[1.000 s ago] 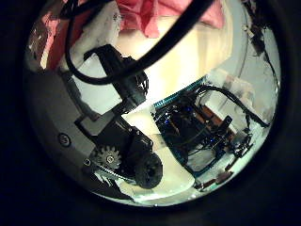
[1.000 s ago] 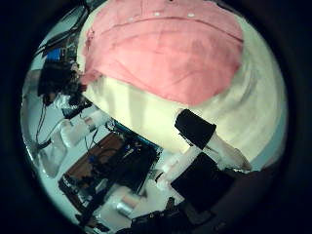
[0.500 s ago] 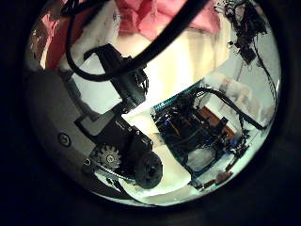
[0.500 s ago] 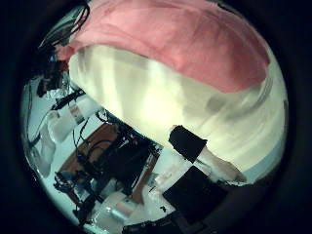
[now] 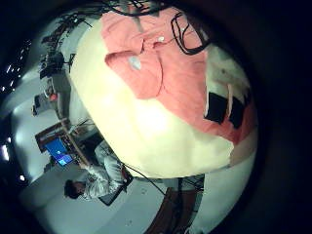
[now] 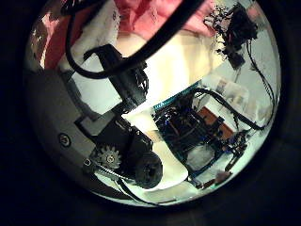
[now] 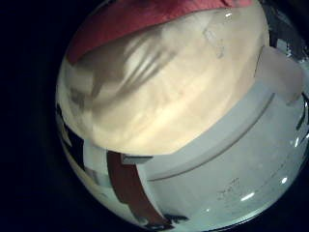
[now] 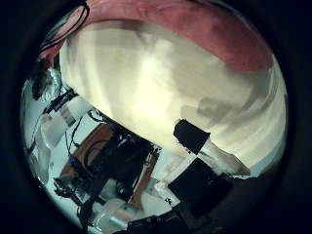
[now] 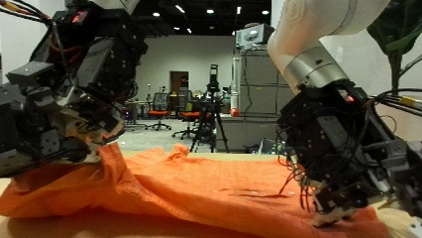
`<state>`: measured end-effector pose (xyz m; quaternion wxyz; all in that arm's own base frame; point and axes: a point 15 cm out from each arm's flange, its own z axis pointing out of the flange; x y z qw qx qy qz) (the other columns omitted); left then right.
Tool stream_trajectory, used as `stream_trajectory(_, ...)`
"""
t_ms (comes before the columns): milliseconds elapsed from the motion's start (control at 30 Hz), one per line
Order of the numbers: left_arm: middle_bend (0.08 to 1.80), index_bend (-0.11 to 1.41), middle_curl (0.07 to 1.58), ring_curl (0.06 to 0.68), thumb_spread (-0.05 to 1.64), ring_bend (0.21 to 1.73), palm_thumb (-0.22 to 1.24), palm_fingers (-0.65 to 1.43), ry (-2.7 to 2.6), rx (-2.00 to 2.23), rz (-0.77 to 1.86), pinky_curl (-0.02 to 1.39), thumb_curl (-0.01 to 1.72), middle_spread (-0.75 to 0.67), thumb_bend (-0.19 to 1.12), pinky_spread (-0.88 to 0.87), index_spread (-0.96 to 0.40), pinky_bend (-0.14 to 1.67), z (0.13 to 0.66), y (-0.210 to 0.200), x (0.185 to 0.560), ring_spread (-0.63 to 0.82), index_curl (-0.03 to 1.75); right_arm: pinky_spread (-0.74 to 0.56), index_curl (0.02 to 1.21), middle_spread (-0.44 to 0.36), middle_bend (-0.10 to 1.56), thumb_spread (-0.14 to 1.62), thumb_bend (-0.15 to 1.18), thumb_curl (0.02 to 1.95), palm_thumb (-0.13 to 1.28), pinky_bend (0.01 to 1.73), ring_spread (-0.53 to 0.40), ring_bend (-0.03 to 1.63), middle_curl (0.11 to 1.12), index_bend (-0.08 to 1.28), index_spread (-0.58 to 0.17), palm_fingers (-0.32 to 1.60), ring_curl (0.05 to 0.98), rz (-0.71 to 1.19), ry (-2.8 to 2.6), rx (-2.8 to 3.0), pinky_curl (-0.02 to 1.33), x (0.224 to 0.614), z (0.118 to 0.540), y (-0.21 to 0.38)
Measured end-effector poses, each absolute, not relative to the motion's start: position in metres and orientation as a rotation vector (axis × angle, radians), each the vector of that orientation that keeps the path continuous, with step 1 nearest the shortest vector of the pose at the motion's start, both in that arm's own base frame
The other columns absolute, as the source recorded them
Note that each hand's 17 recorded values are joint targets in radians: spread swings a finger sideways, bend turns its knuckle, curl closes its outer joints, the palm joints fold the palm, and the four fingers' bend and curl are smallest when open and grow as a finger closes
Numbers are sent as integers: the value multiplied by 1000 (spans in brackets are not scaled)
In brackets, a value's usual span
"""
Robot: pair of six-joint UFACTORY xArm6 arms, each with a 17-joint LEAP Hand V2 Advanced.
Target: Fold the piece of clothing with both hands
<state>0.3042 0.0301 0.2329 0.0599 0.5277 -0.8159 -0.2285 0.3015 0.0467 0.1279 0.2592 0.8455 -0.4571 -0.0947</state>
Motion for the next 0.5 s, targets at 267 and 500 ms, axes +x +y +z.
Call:
stream_trajectory(267, 1083, 629, 860, 579, 1368, 1277, 666, 1086, -2466, 1583, -698, 712, 456, -456, -6, -615, -658, 1132, 242, 32, 298, -436, 963, -449, 268, -202, 408, 936, -15, 347, 789, 768, -326, 863, 505, 166, -310, 897, 440, -116, -1332, 2293, 446, 319, 125, 54)
stream_trajectory(500, 1079, 605, 862, 579, 1368, 1274, 666, 1089, -2473, 1555, -699, 715, 457, -456, -6, -613, -669, 1131, 245, 33, 294, -437, 985, -461, 460, -265, 711, 1079, -22, 314, 755, 984, -330, 994, 688, 547, -422, 1311, 551, -64, -1382, 2321, 589, 328, 138, 58)
